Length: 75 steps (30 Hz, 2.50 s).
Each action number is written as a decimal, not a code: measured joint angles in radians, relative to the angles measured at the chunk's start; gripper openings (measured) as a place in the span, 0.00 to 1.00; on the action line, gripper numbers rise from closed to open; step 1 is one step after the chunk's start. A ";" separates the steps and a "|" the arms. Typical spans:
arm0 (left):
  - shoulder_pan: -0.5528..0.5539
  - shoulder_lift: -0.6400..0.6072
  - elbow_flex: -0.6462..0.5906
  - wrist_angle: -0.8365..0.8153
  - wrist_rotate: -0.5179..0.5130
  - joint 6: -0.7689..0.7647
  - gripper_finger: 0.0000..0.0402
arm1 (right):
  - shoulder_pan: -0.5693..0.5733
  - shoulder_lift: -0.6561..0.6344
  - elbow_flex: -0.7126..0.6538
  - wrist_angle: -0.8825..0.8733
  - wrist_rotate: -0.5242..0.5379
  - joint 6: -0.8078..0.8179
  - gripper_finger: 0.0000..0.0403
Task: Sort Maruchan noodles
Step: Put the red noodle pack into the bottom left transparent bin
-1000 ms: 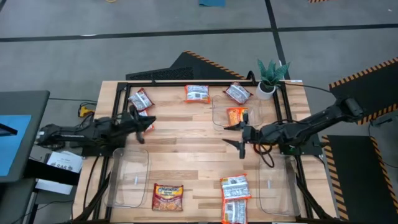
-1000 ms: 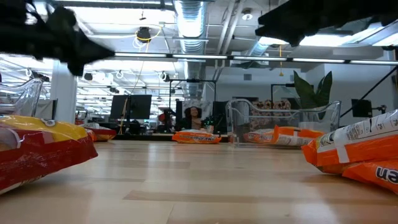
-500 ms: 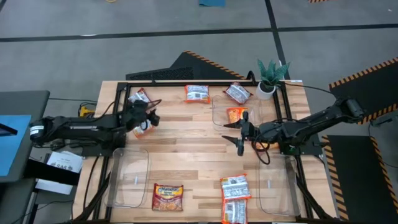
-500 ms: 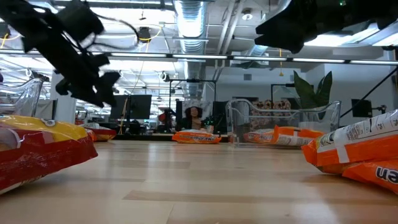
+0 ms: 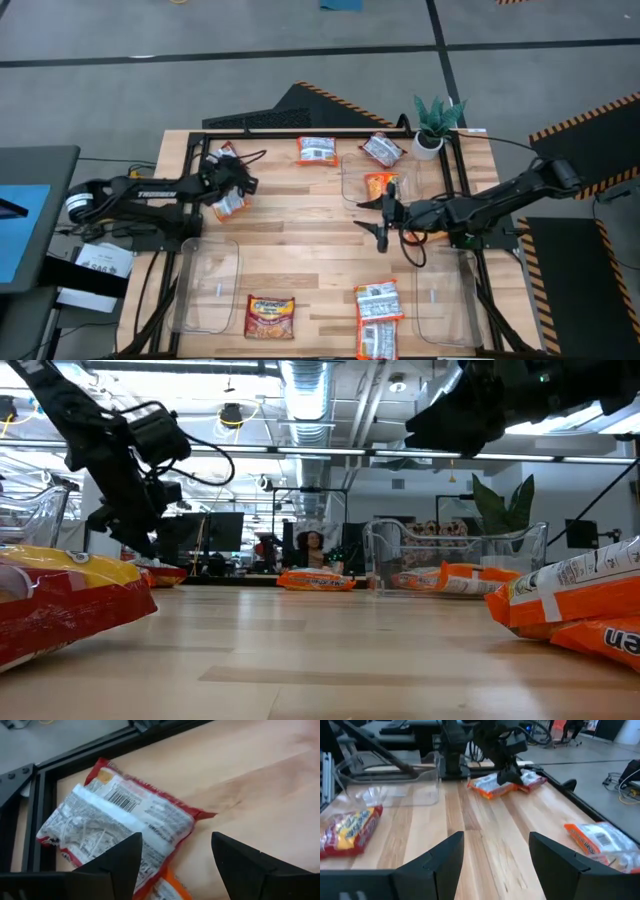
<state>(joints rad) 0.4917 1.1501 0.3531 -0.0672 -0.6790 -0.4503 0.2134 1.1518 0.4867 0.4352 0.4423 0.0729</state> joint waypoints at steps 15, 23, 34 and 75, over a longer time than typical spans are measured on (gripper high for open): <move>0.065 0.235 0.000 0.104 -0.061 0.070 0.45 | 0.000 0.013 0.000 0.023 0.000 -0.001 0.62; 0.054 0.238 0.001 0.109 -0.045 0.146 0.02 | 0.000 0.013 0.000 0.023 0.000 -0.001 0.62; -0.111 -0.089 0.046 -0.035 0.026 0.180 0.00 | 0.000 0.013 0.000 0.022 0.000 -0.001 0.62; -0.025 0.358 0.404 -0.392 0.085 0.452 0.60 | -0.021 0.013 0.000 0.010 0.000 0.006 0.62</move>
<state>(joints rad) 0.4670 1.5082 0.7567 -0.4589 -0.5937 0.0019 0.1928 1.1652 0.4866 0.4450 0.4428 0.0792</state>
